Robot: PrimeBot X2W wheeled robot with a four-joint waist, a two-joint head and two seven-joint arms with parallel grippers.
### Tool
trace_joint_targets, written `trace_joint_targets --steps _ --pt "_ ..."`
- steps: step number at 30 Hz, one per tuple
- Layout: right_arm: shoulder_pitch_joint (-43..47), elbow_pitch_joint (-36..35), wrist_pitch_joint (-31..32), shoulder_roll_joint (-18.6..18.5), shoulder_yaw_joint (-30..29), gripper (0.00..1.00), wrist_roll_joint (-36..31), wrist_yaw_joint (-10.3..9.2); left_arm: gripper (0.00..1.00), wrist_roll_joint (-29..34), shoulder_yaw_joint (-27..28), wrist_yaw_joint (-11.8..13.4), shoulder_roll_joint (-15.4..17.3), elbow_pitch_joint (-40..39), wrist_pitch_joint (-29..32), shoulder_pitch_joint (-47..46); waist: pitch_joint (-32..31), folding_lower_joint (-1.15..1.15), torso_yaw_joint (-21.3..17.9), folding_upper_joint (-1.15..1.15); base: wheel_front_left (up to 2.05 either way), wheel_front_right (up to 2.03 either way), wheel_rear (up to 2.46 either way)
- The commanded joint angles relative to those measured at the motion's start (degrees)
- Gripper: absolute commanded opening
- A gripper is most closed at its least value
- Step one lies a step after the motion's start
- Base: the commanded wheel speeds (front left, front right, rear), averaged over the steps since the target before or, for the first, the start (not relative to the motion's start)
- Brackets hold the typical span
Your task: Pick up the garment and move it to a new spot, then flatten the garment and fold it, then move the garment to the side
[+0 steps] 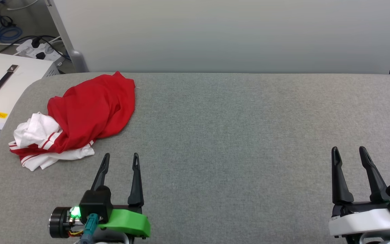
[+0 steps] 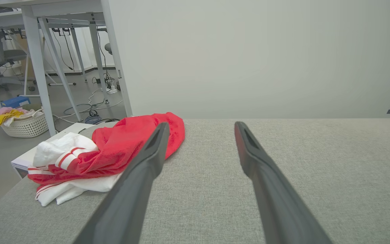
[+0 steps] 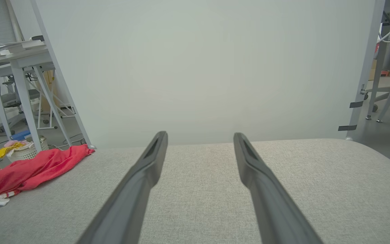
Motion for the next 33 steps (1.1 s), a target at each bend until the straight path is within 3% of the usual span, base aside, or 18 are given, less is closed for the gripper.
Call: trace_joint_targets --steps 1,13,33 --pt "0.9 -0.1 -0.8 0.0 -0.1 1.00 0.4 -0.05 1.00 -0.3 -0.2 0.5 -0.2 0.3 -0.6 0.3 0.0 0.00 0.1 0.00 0.00 0.00 0.00" --pt "0.6 -0.3 -1.0 0.0 0.6 1.00 -0.6 -0.05 1.00 0.2 0.6 1.1 -0.2 0.3 -0.8 -0.9 1.4 0.00 2.7 0.00 0.00 0.00 0.00" --pt "-1.4 -0.7 -1.0 0.0 4.5 1.00 -4.4 -0.05 1.00 -2.0 3.4 2.3 -0.2 0.7 -0.8 -2.1 4.0 0.00 18.8 0.00 0.00 0.00 0.00"
